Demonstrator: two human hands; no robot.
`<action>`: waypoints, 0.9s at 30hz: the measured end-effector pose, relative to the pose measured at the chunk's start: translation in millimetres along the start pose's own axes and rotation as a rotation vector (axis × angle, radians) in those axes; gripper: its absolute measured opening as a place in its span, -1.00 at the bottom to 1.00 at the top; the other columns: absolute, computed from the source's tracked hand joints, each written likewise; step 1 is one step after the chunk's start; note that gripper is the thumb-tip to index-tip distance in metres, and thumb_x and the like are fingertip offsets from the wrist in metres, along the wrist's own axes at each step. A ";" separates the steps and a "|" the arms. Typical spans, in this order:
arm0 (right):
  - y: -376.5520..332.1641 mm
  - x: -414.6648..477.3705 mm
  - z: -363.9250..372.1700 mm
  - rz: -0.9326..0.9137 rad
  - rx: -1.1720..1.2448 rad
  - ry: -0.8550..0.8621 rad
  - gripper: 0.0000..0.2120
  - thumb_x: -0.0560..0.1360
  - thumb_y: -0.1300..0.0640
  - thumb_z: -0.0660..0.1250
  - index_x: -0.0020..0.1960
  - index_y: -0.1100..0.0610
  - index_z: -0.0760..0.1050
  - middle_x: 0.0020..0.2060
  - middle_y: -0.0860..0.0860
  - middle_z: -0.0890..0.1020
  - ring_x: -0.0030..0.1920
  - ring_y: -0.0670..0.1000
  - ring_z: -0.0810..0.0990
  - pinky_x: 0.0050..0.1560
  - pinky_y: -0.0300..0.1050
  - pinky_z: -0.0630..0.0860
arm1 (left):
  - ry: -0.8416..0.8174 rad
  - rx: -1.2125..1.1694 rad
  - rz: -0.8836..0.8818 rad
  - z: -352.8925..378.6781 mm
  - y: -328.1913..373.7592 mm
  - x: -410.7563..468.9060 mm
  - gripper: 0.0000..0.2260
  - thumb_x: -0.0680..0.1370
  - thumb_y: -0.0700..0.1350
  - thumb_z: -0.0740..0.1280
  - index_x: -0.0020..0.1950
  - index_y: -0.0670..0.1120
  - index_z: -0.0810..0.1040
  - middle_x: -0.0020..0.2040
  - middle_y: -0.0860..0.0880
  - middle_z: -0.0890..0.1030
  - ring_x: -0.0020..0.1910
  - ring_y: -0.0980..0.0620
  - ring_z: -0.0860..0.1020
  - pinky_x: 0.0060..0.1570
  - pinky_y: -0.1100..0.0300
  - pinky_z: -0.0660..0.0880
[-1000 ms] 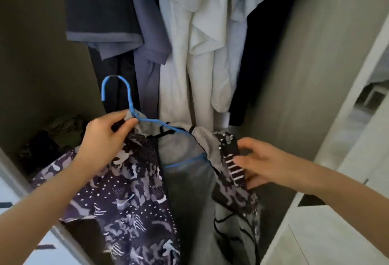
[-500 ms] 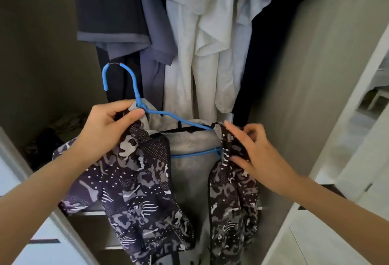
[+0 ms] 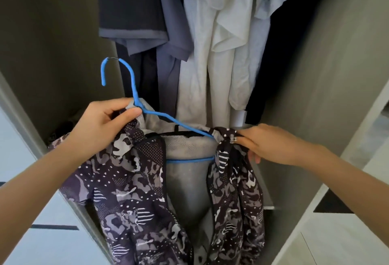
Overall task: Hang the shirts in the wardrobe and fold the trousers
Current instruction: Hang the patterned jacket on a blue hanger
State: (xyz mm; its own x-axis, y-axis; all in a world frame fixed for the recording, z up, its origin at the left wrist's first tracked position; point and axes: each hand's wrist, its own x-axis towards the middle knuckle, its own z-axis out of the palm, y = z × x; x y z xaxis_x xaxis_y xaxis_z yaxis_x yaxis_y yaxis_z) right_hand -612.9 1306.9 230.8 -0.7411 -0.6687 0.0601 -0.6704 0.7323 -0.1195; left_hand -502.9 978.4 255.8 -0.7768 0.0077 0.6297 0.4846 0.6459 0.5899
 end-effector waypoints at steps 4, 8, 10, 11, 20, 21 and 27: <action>-15.1 7.4 -4.8 -0.150 0.234 0.291 -0.65 0.55 -0.22 -0.01 -0.28 -0.10 0.35 -0.42 -0.08 0.53 -0.41 -0.13 0.49 -0.32 -0.10 0.40 | -0.117 0.065 0.035 5.5 1.1 -3.7 -0.56 0.53 -0.25 0.37 -0.22 0.35 0.58 -0.34 0.29 0.55 -0.35 0.37 0.47 -0.23 0.56 0.33; -56.5 15.9 -9.3 -0.204 0.819 0.359 -0.73 0.66 0.12 0.10 -0.12 0.07 0.52 -0.25 -0.12 0.57 -0.25 -0.26 0.49 -0.13 -0.21 0.45 | -0.213 0.078 0.036 24.4 1.9 -6.4 -0.73 0.55 -0.23 0.36 -0.13 0.18 0.56 -0.30 0.32 0.57 -0.31 0.37 0.49 -0.24 0.53 0.34; -70.3 18.2 -3.2 -0.318 0.820 0.206 -0.71 0.65 0.12 0.12 0.27 -0.19 0.39 0.19 -0.27 0.52 0.15 -0.42 0.45 0.20 -0.38 0.39 | -0.155 -0.006 -0.026 26.1 -0.8 -5.5 -0.81 0.55 -0.08 0.33 -0.07 0.24 0.63 -0.25 0.19 0.64 -0.32 0.30 0.48 -0.31 0.39 0.37; -71.9 19.5 3.6 -0.347 0.773 0.123 -0.61 0.65 0.08 0.14 0.41 -0.24 0.24 0.35 -0.28 0.41 0.31 -0.40 0.34 0.31 -0.39 0.32 | -0.113 -0.022 -0.049 24.6 -2.9 -4.4 -0.82 0.54 -0.02 0.32 -0.05 0.27 0.64 -0.25 0.07 0.65 -0.34 0.22 0.46 -0.33 0.25 0.38; -65.2 25.6 39.3 -0.065 0.967 0.218 -0.83 0.59 0.22 0.27 0.04 0.05 0.62 -0.10 -0.10 0.71 -0.04 -0.22 0.64 0.01 -0.34 0.53 | -0.102 0.184 -0.087 9.5 -8.5 -6.7 -0.70 0.58 -0.16 0.36 0.28 0.09 0.57 -0.02 0.23 0.60 0.01 0.28 0.54 0.02 0.48 0.39; -64.2 24.1 38.6 -0.038 0.990 0.236 -0.84 0.59 0.22 0.28 0.01 0.08 0.63 -0.12 -0.07 0.72 -0.08 -0.20 0.66 -0.03 -0.34 0.55 | -0.101 0.260 -0.084 7.2 -9.9 -9.6 -0.66 0.56 -0.20 0.37 0.30 0.10 0.56 -0.04 0.29 0.56 0.00 0.29 0.50 0.00 0.51 0.35; -59.5 18.3 30.9 0.036 1.013 0.300 -0.85 0.56 0.22 0.30 -0.05 0.24 0.64 -0.15 0.10 0.70 -0.14 -0.06 0.68 -0.05 -0.18 0.60 | 0.142 0.397 -0.128 13.4 -14.1 -24.3 -0.61 0.53 -0.29 0.28 0.33 -0.02 0.50 0.09 0.07 0.55 0.08 0.10 0.50 0.04 0.42 0.33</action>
State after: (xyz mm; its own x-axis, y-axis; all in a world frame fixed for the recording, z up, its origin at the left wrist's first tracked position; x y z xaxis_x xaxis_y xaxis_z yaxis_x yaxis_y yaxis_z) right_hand -585.4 1247.1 208.4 -0.8311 -0.4884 0.2659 -0.4072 0.2089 -0.8891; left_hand -496.3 979.3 225.5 -0.7441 -0.1788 0.6437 0.1741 0.8783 0.4453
